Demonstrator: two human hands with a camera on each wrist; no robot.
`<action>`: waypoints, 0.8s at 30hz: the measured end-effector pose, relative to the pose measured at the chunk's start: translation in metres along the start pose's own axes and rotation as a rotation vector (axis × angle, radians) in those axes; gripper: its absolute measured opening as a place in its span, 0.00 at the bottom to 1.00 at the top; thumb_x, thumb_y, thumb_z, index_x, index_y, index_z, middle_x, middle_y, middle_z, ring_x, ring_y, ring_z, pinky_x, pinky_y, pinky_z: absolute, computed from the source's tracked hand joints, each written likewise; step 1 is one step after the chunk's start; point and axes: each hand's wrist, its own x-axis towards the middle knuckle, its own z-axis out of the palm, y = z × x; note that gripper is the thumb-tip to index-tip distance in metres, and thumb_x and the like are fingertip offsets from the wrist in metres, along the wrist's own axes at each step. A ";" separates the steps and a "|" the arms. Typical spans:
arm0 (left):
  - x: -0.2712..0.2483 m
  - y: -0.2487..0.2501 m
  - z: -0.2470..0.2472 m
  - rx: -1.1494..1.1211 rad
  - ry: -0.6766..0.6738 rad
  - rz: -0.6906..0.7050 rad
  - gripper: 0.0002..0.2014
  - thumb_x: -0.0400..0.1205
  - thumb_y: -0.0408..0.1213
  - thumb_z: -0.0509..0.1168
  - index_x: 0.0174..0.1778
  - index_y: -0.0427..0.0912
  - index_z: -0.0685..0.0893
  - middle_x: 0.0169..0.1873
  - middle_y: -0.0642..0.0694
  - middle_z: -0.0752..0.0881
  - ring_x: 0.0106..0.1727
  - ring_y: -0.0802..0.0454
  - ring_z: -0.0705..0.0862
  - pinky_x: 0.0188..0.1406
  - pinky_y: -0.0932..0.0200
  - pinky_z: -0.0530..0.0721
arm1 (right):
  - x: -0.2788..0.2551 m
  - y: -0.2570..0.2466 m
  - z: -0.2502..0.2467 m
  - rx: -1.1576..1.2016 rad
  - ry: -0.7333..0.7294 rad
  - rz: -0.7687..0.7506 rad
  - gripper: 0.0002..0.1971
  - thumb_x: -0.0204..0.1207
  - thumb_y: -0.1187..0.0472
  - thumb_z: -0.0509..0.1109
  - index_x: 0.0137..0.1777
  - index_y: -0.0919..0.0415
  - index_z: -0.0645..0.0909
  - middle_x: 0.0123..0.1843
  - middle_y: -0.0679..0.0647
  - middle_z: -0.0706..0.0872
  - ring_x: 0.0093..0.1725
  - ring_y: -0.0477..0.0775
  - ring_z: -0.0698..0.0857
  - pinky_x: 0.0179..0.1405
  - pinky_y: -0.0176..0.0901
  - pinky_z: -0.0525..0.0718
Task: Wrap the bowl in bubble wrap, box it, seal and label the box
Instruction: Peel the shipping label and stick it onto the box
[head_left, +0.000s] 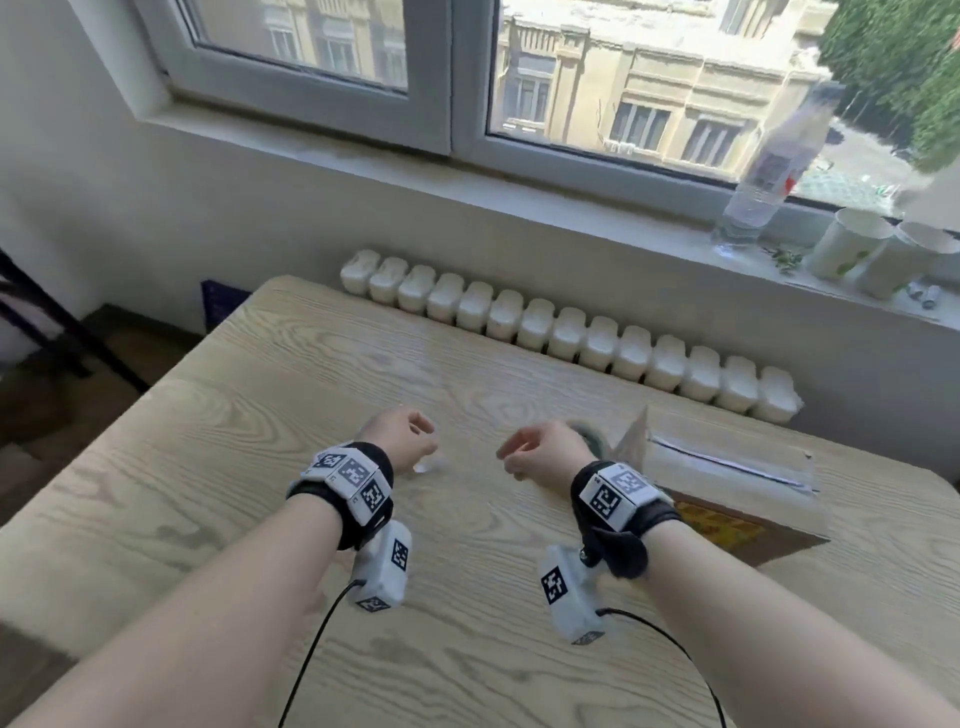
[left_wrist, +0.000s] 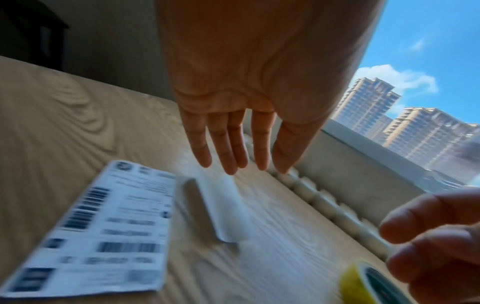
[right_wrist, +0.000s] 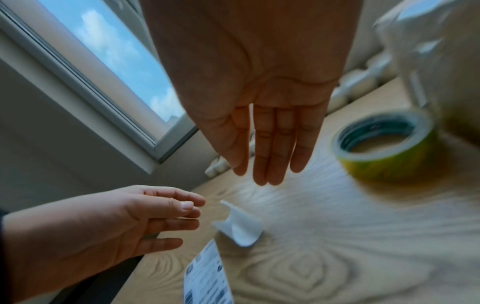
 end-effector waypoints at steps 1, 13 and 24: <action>0.003 -0.017 -0.008 -0.009 0.004 -0.028 0.09 0.76 0.36 0.69 0.51 0.44 0.85 0.54 0.43 0.86 0.55 0.47 0.84 0.56 0.57 0.81 | 0.008 -0.009 0.014 0.005 -0.036 0.002 0.09 0.76 0.66 0.68 0.52 0.58 0.87 0.49 0.55 0.90 0.48 0.51 0.88 0.49 0.41 0.87; 0.053 -0.123 -0.033 0.103 0.057 -0.178 0.30 0.68 0.40 0.78 0.67 0.47 0.77 0.65 0.43 0.74 0.62 0.46 0.79 0.58 0.57 0.77 | 0.091 -0.052 0.125 -0.122 -0.271 0.119 0.12 0.76 0.64 0.68 0.57 0.55 0.87 0.46 0.49 0.86 0.48 0.50 0.85 0.52 0.39 0.82; 0.075 -0.117 -0.034 0.515 -0.027 -0.084 0.29 0.61 0.48 0.82 0.51 0.47 0.73 0.59 0.47 0.75 0.63 0.47 0.74 0.57 0.53 0.77 | 0.110 -0.043 0.129 0.136 -0.282 0.231 0.07 0.73 0.70 0.68 0.43 0.58 0.85 0.39 0.59 0.90 0.35 0.51 0.87 0.43 0.41 0.87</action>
